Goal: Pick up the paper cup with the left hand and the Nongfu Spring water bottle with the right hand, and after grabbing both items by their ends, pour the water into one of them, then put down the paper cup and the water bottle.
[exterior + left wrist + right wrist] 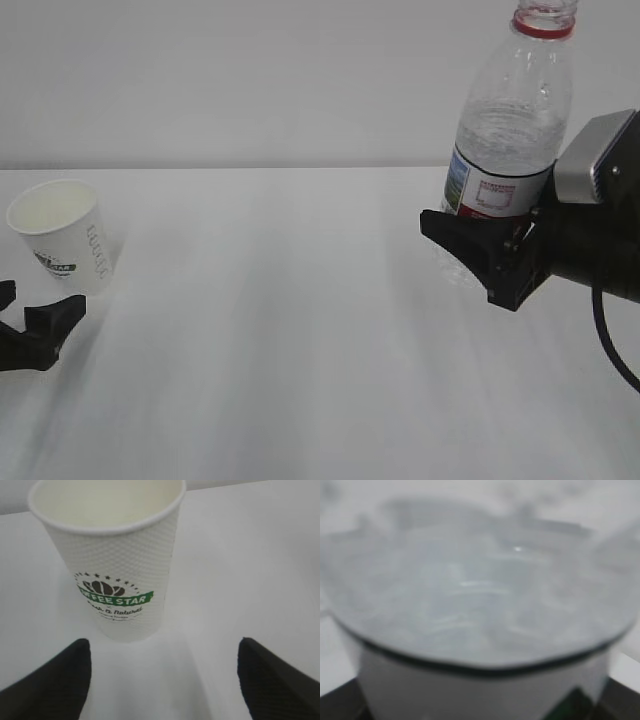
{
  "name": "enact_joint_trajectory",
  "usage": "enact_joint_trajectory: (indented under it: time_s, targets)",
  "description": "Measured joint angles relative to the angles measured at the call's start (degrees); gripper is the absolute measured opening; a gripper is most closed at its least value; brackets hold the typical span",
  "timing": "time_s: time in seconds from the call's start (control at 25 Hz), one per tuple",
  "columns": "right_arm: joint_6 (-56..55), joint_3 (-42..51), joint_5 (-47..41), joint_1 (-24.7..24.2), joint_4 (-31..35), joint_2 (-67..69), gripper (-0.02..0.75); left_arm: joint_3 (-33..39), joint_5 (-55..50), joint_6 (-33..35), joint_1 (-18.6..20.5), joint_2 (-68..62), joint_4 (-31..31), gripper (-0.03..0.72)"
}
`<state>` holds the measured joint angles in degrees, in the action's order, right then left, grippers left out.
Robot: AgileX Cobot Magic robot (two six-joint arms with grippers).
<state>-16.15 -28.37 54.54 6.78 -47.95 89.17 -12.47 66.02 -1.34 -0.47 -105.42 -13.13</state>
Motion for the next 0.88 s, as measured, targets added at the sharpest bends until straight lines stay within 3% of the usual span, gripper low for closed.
enact_joint_trajectory:
  time_s: [0.88]
  targets:
    - [-0.13, 0.0, 0.0, 0.0, 0.33, 0.0, 0.533, -10.64, 0.04, -0.26, 0.0, -9.82, 0.63, 0.678]
